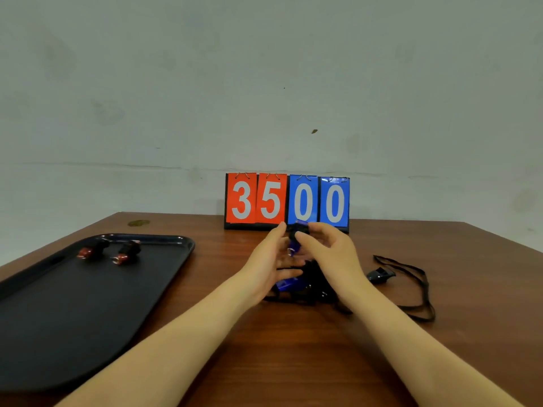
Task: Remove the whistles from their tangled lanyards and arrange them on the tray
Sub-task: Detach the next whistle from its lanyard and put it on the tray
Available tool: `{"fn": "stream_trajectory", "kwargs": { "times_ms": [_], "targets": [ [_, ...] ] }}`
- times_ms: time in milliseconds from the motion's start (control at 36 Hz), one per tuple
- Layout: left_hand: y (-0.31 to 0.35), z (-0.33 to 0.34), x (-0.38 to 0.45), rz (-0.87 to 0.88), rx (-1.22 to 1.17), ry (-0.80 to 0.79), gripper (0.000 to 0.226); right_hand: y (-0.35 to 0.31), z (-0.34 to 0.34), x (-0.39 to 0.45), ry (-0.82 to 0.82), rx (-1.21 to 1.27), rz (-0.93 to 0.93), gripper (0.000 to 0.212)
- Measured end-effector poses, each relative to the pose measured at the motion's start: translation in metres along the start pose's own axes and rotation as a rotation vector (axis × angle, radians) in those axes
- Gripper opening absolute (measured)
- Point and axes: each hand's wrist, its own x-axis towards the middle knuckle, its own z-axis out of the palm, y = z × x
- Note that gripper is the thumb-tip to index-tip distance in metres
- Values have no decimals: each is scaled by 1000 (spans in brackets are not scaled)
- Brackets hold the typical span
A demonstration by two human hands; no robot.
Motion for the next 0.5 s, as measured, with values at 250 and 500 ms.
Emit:
{"fn": "stream_trajectory", "kwargs": {
  "times_ms": [250,500],
  "targets": [
    [23,-9,-19,287,281,356,16,-13,4,-11,67,9,125,26],
    [77,-76,-73,357,922,331,25,-51,48,-31,-158,-54,221,18]
  ]
}}
